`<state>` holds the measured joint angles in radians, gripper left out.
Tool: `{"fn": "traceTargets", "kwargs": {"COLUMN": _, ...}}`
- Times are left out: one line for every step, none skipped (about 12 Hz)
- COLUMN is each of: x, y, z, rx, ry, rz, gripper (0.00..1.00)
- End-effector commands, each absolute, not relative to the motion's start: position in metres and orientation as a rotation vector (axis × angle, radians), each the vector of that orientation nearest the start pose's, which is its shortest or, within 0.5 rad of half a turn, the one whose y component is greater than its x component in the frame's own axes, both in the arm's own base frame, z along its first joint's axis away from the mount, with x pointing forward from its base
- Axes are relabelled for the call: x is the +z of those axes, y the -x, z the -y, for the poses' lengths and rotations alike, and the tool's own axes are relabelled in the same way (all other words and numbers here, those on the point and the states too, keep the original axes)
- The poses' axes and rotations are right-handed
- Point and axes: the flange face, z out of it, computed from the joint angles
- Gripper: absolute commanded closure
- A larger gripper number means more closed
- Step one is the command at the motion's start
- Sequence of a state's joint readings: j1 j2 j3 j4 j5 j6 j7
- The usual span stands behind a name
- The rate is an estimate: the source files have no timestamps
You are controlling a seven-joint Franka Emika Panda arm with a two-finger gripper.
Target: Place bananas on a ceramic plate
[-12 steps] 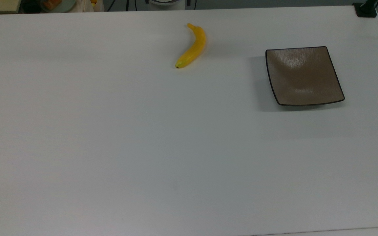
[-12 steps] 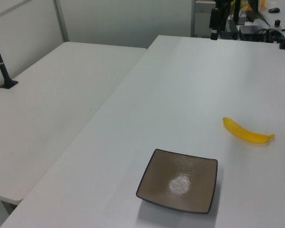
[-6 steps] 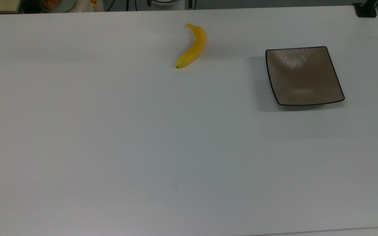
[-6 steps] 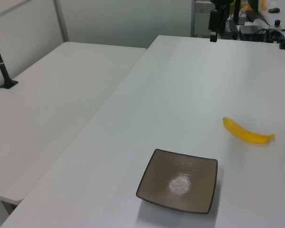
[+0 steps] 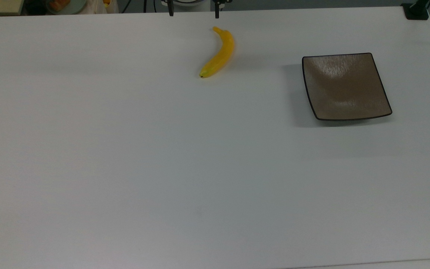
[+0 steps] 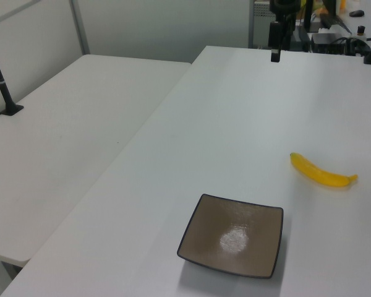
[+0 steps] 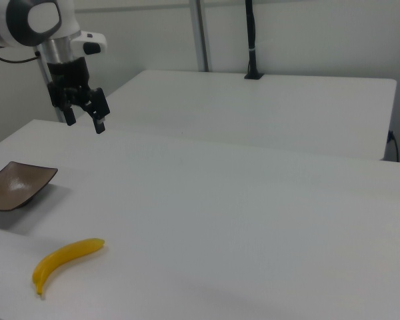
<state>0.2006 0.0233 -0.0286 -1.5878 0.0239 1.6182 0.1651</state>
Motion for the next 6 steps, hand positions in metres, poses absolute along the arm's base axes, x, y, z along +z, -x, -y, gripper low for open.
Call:
{"fn": "traceTargets", "kwargs": {"x": 0.608, "y": -0.53, "z": -0.122, "rx": 0.071, "ry": 3.103, "rz": 0.077, "gripper": 0.0}}
{"fn": "traceTargets", "kwargs": {"x": 0.616, "y": -0.511, "z": -0.123, "rx": 0.129, "ry": 3.105, "rz": 0.096, "gripper": 0.0}}
{"fn": "traceTargets", "kwargs": {"x": 0.615, "y": -0.501, "z": -0.124, "rx": 0.173, "ry": 3.09, "rz": 0.105, "gripper": 0.0}}
{"fn": "traceTargets", "kwargs": {"x": 0.614, "y": -0.492, "z": -0.129, "rx": 0.198, "ry": 3.067, "rz": 0.117, "gripper": 0.0}}
{"fn": "traceTargets", "kwargs": {"x": 0.613, "y": -0.474, "z": -0.135, "rx": 0.213, "ry": 3.058, "rz": 0.138, "gripper": 0.0}}
{"fn": "traceTargets", "kwargs": {"x": 0.611, "y": -0.462, "z": -0.134, "rx": 0.218, "ry": 3.06, "rz": 0.144, "gripper": 0.0}}
